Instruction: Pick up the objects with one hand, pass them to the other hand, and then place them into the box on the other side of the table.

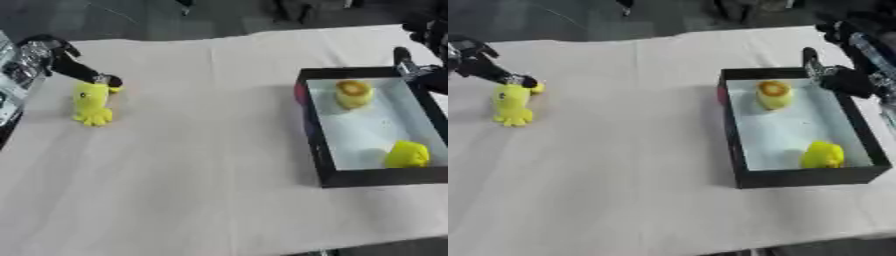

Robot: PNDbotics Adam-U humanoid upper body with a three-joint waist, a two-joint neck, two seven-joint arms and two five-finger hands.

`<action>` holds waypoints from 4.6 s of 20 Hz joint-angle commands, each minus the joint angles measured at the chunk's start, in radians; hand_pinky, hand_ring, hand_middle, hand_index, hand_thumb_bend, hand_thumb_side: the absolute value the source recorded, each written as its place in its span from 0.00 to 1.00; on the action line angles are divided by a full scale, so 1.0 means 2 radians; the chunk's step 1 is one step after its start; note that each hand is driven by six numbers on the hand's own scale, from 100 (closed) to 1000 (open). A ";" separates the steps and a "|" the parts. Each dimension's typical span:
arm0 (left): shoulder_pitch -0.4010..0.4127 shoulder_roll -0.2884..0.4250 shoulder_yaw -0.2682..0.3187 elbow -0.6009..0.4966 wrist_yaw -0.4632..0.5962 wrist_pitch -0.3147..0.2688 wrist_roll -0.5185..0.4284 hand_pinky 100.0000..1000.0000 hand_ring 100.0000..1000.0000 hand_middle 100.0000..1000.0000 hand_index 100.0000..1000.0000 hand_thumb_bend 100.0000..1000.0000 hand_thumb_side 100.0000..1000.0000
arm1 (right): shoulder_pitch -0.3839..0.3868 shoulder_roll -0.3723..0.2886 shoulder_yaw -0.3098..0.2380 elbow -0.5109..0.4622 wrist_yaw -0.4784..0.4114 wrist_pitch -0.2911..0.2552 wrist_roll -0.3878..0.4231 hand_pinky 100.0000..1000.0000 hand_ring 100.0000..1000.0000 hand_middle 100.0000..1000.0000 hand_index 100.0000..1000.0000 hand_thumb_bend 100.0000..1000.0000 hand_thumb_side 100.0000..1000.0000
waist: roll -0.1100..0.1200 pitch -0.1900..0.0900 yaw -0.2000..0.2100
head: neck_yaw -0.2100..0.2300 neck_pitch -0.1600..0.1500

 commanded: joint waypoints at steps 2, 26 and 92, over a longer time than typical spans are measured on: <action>-0.015 -0.012 0.019 0.040 -0.044 0.034 -0.038 0.88 0.80 0.76 0.87 0.79 0.30 | -0.008 -0.020 -0.001 -0.003 -0.002 -0.001 -0.002 1.00 1.00 1.00 1.00 0.00 0.29 | 0.003 -0.018 -0.002 | 0.004 -0.005; -0.035 -0.080 0.079 0.155 -0.075 0.067 0.116 0.84 0.77 0.73 0.74 0.43 0.26 | -0.001 -0.015 -0.006 0.008 0.000 0.000 -0.002 1.00 1.00 1.00 1.00 0.00 0.27 | -0.003 -0.010 -0.008 | 0.024 -0.007; 0.108 -0.043 -0.059 -0.366 -0.125 -0.126 0.262 0.71 0.57 0.51 0.56 0.10 0.00 | -0.133 0.113 0.072 -0.032 -0.039 0.136 0.166 1.00 1.00 1.00 1.00 0.00 0.30 | -0.025 -0.022 0.007 | -0.025 -0.002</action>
